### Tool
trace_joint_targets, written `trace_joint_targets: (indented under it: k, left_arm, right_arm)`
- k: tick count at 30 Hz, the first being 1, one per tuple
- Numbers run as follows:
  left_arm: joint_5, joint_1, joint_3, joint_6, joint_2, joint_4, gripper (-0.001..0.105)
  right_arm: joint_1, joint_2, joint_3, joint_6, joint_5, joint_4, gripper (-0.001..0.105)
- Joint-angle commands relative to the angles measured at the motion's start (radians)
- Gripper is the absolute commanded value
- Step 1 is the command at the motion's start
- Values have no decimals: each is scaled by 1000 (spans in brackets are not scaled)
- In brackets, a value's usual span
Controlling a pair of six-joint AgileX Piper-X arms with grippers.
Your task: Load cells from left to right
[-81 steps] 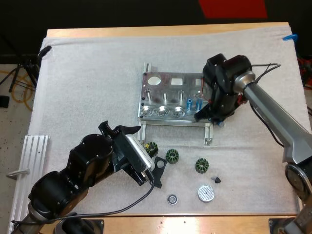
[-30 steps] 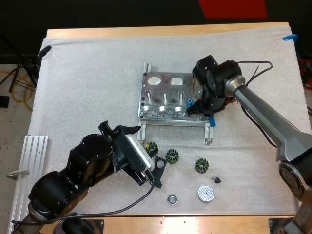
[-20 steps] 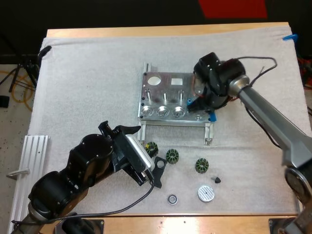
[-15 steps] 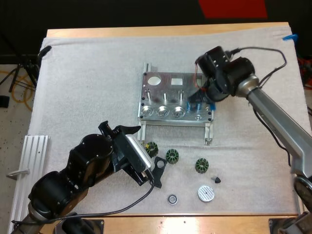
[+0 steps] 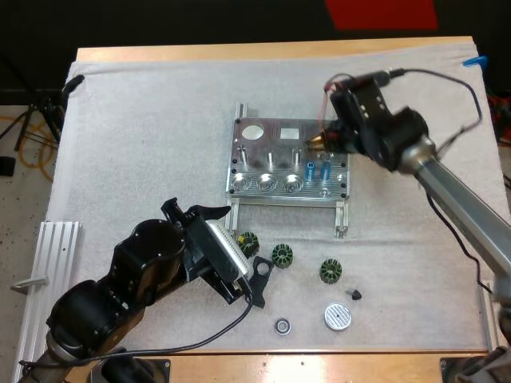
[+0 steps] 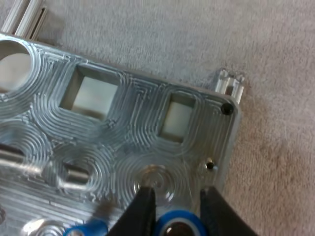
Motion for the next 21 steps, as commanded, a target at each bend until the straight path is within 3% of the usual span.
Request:
trace_joint_targets:
  k: [1, 12, 21]
  left_arm:
    - [3, 0, -4, -18, -5, -12, 65]
    - [3, 0, -4, -10, -5, -12, 65]
    - [3, 0, -4, -10, -5, -12, 65]
  right_arm:
    - [-5, -41, 36, 5, 5, -46, 0]
    - [-4, -99, 271, 5, -67, -274, 0]
    - [-4, -99, 335, 5, -65, -333, 0]
